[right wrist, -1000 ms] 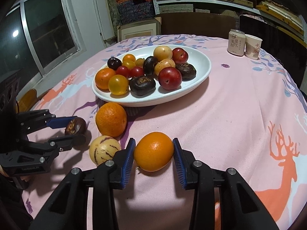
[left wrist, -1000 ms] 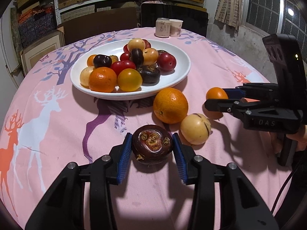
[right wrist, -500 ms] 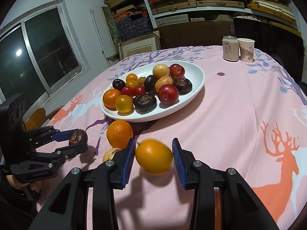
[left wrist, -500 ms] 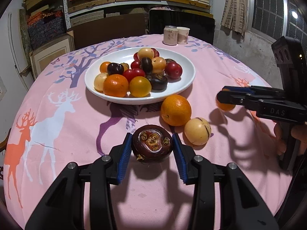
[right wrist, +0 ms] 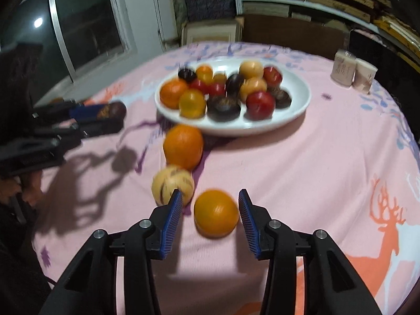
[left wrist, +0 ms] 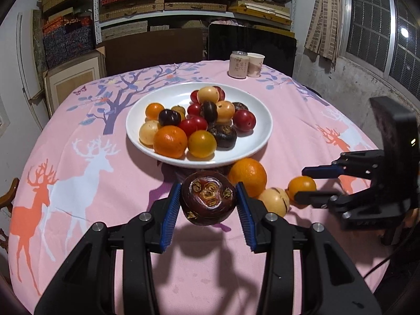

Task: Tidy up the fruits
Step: 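Lift the dark plum and orange and carry both over the white plate, then release the dark plum and orange onto the white plate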

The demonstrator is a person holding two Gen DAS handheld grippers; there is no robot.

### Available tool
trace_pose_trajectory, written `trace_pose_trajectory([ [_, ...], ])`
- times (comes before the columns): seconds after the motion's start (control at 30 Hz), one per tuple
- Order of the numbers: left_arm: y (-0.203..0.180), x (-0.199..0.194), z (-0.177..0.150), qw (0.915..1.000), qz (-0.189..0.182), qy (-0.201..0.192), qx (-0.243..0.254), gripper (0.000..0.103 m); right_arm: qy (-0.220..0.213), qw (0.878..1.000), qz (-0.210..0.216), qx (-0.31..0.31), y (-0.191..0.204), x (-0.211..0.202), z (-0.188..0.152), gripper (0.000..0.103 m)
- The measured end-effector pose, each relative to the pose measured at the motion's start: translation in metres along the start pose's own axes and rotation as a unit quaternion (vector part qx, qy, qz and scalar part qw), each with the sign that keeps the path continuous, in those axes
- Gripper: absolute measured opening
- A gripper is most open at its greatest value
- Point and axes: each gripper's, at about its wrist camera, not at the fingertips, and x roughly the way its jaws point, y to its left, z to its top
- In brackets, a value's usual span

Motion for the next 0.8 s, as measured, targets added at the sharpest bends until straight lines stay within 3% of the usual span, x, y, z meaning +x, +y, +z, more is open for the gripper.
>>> trace_pose_trajectory([
  [0.07, 0.001, 0.001, -0.005, 1.0, -0.001, 0.005, -0.005, 0.041, 0.015, 1.0, -0.015, 0.001, -0.002, 0.01, -0.004, 0.038],
  [0.3, 0.014, -0.005, -0.004, 0.9998, 0.003, 0.0, -0.02, 0.041, -0.036, 0.999, 0.001, 0.012, -0.007, -0.025, 0.008, 0.037],
  [0.5, 0.022, 0.0, 0.044, 0.9995, 0.005, -0.021, -0.021, 0.041, -0.074, 0.997, -0.017, 0.01, -0.019, -0.032, 0.062, 0.037],
  [0.73, 0.042, 0.058, 0.113, 0.9985, 0.013, -0.013, -0.052, 0.042, -0.11, 0.993, -0.026, 0.023, -0.038, -0.001, 0.137, 0.037],
  [0.77, 0.047, 0.07, 0.121, 0.998, 0.012, -0.006, -0.062, 0.043, -0.108, 0.994, -0.02, 0.025, -0.041, 0.008, 0.145, 0.039],
  [0.8, 0.05, 0.081, 0.126, 0.9977, 0.009, 0.006, -0.067, 0.053, -0.101, 0.995, -0.015, 0.022, -0.042, 0.017, 0.15, 0.057],
])
